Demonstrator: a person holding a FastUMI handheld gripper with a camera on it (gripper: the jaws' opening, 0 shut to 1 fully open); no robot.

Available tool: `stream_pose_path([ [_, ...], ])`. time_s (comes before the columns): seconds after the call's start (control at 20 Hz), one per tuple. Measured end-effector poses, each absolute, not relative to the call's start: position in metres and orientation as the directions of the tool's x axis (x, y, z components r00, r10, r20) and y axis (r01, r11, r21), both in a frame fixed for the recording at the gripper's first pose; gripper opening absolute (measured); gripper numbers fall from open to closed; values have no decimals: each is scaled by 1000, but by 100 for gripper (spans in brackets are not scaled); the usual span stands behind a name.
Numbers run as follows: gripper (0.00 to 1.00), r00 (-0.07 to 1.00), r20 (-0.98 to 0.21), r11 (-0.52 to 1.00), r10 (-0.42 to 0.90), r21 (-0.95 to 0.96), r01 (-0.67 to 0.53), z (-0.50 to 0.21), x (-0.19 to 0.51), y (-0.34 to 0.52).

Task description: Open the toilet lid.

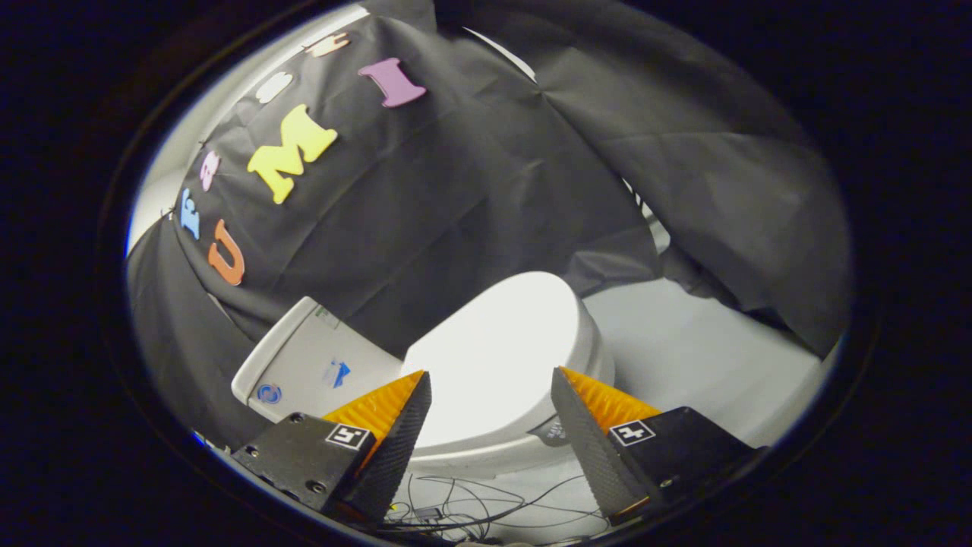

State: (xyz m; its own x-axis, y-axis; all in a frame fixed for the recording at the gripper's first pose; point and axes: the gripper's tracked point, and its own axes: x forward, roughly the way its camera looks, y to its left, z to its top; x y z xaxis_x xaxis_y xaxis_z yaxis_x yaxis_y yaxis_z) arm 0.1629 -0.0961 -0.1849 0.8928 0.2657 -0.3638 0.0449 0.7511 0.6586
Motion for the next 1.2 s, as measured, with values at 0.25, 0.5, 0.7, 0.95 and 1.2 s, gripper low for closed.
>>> stream_pose_path([
  [0.25, 98, 854, -409, 673, 320, 733, 100, -236, 159, -107],
  [0.5, 94, 819, -433, 601, 377, 787, 140, -269, 164, -96],
  [0.7, 87, 785, -450, 558, 426, 814, 164, -290, 165, -84],
  [0.95, 75, 774, -432, 509, 463, 844, 167, -303, 171, -79],
  [1.2, 52, 764, -431, 502, 480, 849, 163, -312, 174, -72],
])
